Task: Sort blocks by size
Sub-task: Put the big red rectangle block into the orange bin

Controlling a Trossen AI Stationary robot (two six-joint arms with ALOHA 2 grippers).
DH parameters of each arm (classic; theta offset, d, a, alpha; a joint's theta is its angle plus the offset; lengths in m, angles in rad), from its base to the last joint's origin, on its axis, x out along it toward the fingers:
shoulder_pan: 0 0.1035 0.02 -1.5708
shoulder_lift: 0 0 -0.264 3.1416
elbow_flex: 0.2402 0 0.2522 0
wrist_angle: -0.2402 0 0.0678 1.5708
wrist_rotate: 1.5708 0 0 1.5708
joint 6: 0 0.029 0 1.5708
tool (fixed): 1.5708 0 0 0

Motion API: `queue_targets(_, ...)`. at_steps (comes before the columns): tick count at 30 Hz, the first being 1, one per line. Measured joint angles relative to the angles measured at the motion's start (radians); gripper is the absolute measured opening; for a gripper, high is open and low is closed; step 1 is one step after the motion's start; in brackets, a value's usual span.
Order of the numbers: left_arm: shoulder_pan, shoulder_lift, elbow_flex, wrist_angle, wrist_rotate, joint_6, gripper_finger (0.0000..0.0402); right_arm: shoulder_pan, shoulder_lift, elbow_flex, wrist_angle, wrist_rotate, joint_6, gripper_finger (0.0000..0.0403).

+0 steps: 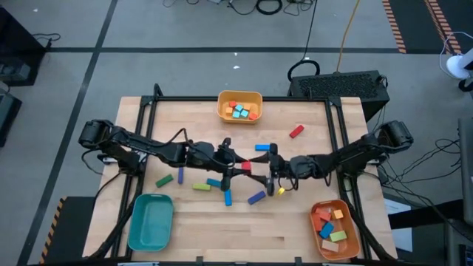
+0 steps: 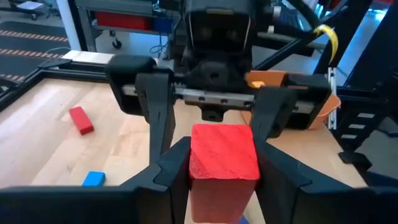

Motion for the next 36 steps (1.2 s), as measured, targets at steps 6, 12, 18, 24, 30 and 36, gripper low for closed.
queue_targets(6,0.000,0.034,0.000,0.056,0.000,0.007,0.0143,-0.033,0.000,0.002,0.030,-0.111,0.034,0.0232)
queue_targets(12,0.000,0.094,0.000,0.102,0.002,0.004,0.0144,-0.051,0.001,0.006,0.007,-0.156,0.056,0.0168)
queue_targets(18,0.000,0.102,0.000,0.110,0.010,-0.003,0.0144,-0.051,0.000,0.009,-0.048,-0.157,0.062,0.0114)
queue_targets(24,0.002,0.100,-0.001,0.094,0.044,-0.011,0.0149,-0.048,0.000,0.010,-0.064,-0.166,0.099,0.0114)
queue_targets(30,-0.002,0.100,-0.001,0.075,0.069,0.004,0.0191,-0.051,-0.002,0.010,-0.107,-0.208,0.156,0.0114)
queue_targets(36,0.001,0.097,0.000,0.073,0.039,0.005,0.0256,-0.052,-0.008,0.009,-0.192,-0.199,0.199,0.0114)
